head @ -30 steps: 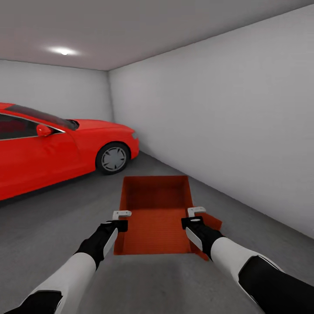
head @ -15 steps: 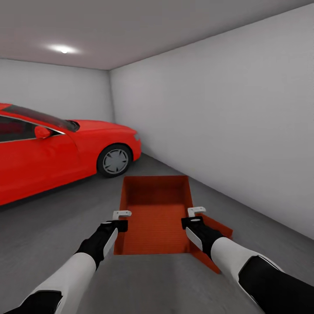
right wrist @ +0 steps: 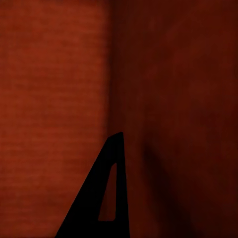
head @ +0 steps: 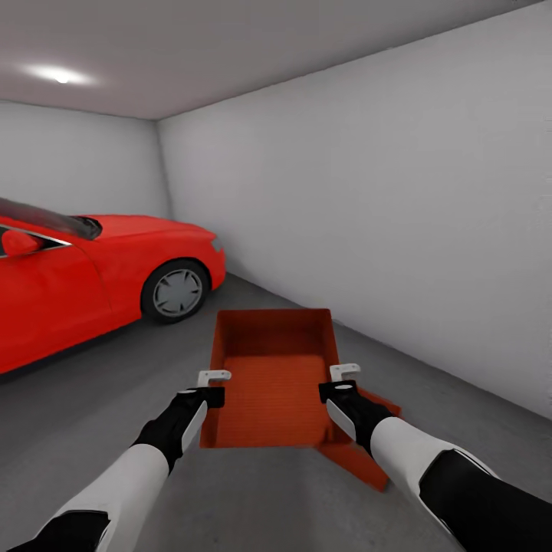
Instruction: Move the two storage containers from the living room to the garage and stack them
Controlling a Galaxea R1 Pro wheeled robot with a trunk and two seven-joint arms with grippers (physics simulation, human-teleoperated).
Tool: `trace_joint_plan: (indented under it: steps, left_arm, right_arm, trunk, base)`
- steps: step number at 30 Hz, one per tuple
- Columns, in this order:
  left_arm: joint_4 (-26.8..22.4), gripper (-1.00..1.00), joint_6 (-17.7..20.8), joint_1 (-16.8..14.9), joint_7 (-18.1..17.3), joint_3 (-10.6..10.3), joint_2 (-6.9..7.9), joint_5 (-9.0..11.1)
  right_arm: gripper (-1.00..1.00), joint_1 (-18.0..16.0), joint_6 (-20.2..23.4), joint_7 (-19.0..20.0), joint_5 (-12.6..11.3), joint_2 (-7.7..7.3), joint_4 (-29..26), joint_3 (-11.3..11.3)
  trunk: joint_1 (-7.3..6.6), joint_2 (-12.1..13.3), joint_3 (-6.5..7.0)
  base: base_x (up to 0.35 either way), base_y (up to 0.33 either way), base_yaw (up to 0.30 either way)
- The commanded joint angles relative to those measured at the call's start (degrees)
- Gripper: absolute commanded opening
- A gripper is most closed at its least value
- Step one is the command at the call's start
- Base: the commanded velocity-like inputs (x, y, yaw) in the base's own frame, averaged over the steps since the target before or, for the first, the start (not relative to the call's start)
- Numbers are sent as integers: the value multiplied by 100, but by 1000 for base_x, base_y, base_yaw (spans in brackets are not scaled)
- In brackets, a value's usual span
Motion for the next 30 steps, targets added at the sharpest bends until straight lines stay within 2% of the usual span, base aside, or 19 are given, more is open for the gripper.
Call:
trace_joint_plan:
  steps: [1,30]
  left_arm:
    - [2,-100,33,4,50,-26,5,60]
    - [2,-100,33,4,50,-26,4,60]
  right_arm:
    - [-100,-13,-302,-92,179,-149,-14,-103]
    - [-100,-13,-302,-91,179,-149,-14,-103]
  trunk:
    - [7,-14,-14]
    - [7,-14,-14]
  base:
    - [305,195,-282]
    - [305,195,-282]
